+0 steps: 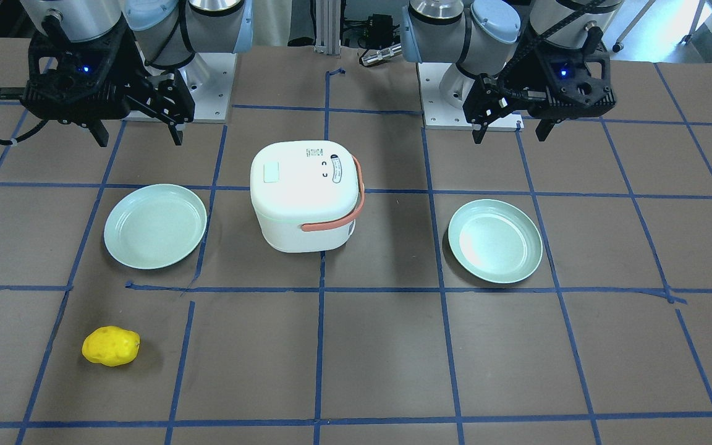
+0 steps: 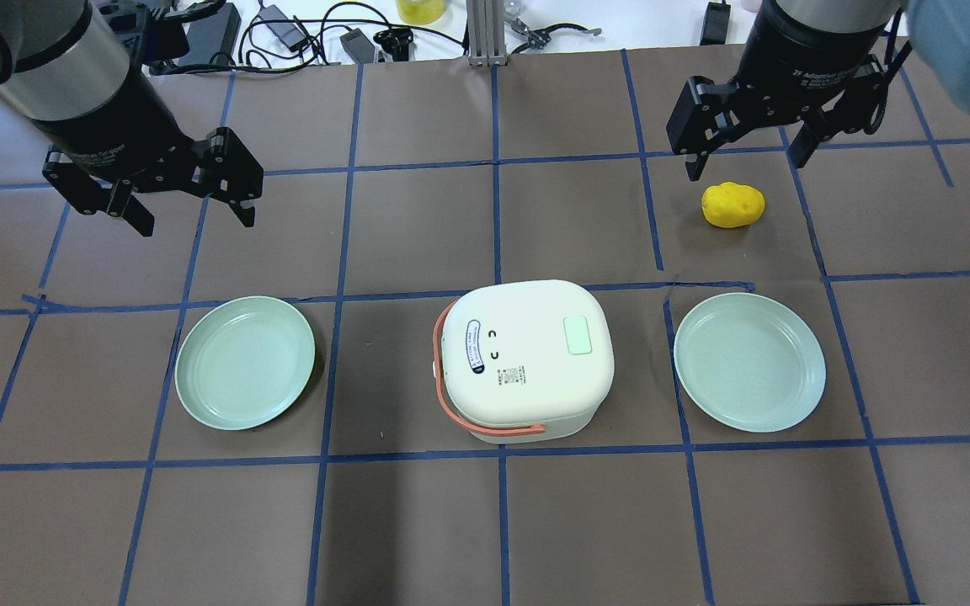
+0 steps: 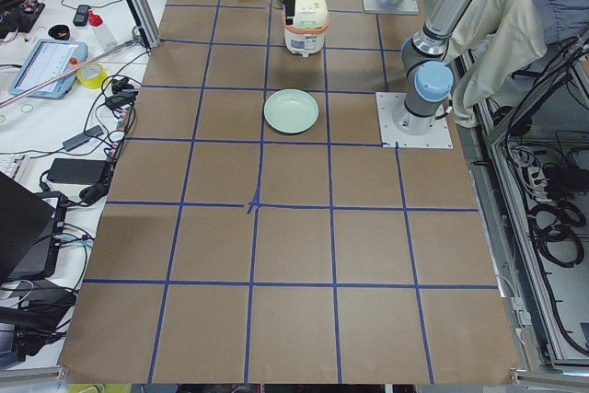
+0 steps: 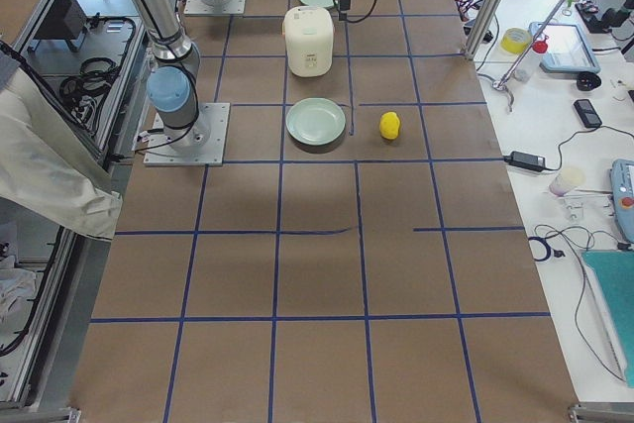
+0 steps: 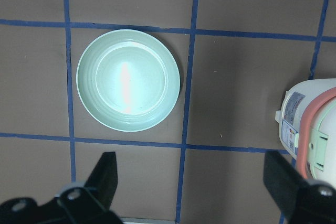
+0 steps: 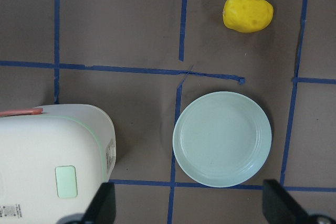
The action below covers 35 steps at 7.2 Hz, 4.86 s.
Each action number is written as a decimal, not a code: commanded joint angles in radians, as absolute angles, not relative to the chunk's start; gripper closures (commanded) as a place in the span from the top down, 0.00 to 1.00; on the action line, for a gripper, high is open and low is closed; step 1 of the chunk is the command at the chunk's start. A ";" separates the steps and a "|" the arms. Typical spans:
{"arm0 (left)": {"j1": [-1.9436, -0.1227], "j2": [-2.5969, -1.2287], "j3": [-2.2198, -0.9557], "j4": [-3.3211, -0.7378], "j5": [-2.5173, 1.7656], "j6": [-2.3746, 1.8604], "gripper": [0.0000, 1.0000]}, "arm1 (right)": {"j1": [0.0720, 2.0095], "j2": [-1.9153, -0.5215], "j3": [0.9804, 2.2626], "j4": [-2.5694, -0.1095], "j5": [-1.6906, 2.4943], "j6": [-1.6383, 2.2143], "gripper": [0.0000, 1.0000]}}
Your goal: Press rice cooker button
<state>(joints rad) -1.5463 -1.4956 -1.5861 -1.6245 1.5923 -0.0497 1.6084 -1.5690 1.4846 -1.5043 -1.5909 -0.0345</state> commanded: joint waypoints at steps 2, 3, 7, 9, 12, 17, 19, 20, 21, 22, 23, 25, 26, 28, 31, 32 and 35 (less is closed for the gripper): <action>-1.546 -1.496 -1.586 -1.624 1.592 -0.049 1.00 | 1.608 -1.571 1.489 -1.506 -1.571 -0.035 1.00; -1.546 -1.496 -1.586 -1.624 1.592 -0.049 1.00 | 1.608 -1.571 1.489 -1.506 -1.584 -0.038 1.00; -1.546 -1.496 -1.586 -1.624 1.592 -0.049 1.00 | 1.609 -1.571 1.491 -1.509 -1.585 -0.037 1.00; -1.546 -1.496 -1.586 -1.624 1.592 -0.051 1.00 | 1.609 -1.569 1.491 -1.509 -1.586 -0.031 1.00; -1.546 -1.496 -1.586 -1.624 1.592 -0.049 1.00 | 1.621 -1.569 1.508 -1.499 -1.582 -0.026 0.18; -1.546 -1.496 -1.586 -1.624 1.592 -0.049 1.00 | 1.807 -1.560 1.702 -1.525 -1.562 0.100 0.00; -1.546 -1.496 -1.586 -1.624 1.592 -0.049 1.00 | 1.877 -1.533 1.752 -1.642 -1.565 0.130 0.00; -1.546 -1.496 -1.586 -1.624 1.592 -0.049 1.00 | 1.885 -1.529 1.781 -1.701 -1.566 0.130 0.00; -1.546 -1.496 -1.586 -1.624 1.592 -0.051 1.00 | 1.885 -1.529 1.820 -1.777 -1.566 0.132 0.00; -1.546 -1.496 -1.586 -1.624 1.592 -0.049 1.00 | 1.885 -1.531 1.857 -1.831 -1.563 0.132 0.00; -1.546 -1.496 -1.586 -1.624 1.592 -0.049 1.00 | 1.885 -1.531 1.859 -1.836 -1.563 0.133 0.00; -1.546 -1.496 -1.586 -1.624 1.592 -0.051 1.00 | 1.885 -1.531 1.856 -1.838 -1.565 0.132 0.02; -1.546 -1.496 -1.586 -1.624 1.592 -0.049 1.00 | 1.885 -1.531 1.847 -1.838 -1.571 0.132 0.19; -1.546 -1.496 -1.586 -1.624 1.592 -0.049 1.00 | 1.884 -1.534 1.792 -1.816 -1.585 0.130 1.00; -1.546 -1.496 -1.586 -1.624 1.592 -0.049 1.00 | 1.800 -1.532 1.588 -1.585 -1.614 0.098 1.00; -1.546 -1.496 -1.586 -1.624 1.592 -0.049 1.00 | 1.720 -1.534 1.522 -1.516 -1.605 0.025 1.00; -1.546 -1.496 -1.586 -1.624 1.592 -0.049 1.00 | 1.596 -1.536 1.435 -1.451 -1.612 -0.081 1.00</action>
<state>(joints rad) -1.5463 -1.4956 -1.5861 -1.6245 1.5923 -0.0491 1.6420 -1.5349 1.4660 -1.4670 -1.6108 -0.0433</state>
